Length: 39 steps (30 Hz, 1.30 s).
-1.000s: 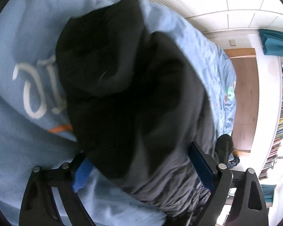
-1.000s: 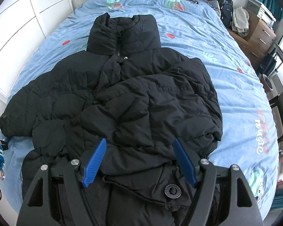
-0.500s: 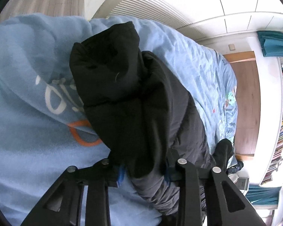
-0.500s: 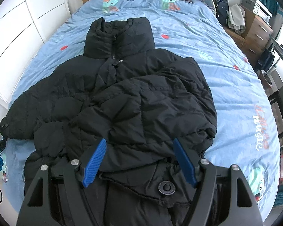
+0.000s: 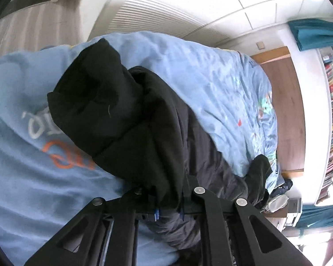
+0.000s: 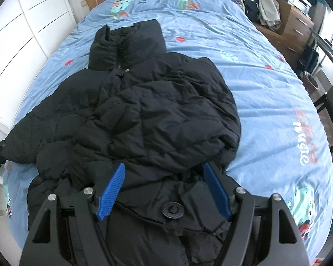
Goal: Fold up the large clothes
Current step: 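Fold the held sleeve across the jacket body and open the left gripper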
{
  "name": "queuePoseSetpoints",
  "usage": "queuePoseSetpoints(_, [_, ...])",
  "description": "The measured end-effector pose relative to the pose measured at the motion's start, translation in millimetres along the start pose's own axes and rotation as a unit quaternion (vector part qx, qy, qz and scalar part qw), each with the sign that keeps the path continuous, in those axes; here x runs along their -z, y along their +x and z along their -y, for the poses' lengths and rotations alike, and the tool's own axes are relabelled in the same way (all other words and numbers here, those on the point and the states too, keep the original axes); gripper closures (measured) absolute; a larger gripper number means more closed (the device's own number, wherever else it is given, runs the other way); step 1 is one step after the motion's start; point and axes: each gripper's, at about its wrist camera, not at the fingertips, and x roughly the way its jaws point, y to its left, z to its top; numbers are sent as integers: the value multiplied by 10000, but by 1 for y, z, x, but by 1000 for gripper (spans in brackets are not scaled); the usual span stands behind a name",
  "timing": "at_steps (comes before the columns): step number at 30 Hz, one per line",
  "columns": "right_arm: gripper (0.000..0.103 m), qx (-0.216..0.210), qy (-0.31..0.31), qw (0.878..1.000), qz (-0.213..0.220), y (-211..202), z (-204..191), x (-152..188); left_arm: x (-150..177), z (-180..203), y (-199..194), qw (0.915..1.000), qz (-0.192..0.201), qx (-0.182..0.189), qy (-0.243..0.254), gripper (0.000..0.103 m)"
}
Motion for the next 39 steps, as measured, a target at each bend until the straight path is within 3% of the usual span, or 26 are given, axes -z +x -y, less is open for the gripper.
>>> queuePoseSetpoints(8, [30,72,324,9994,116,-15,39,4,16,57,-2,9972,5,393,632,95])
queuePoseSetpoints(16, [30,176,626,9975,292,-35,77,11,68,145,-4,9784,-351,1055,1744,95])
queuePoseSetpoints(21, [30,214,805,9958,367,-44,93,20,125,184,11,9571,-814,1216,2500,95])
queuePoseSetpoints(26, [30,241,896,9950,383,-49,104,30,191,197,35,9339,-1414,1241,3040,95])
queuePoseSetpoints(34, [30,272,944,9944,382,-54,113,49,275,176,71,9029,-2206,868,3584,96])
queuePoseSetpoints(39, [30,245,965,9944,350,-52,113,58,302,148,87,8872,-2493,452,3855,96])
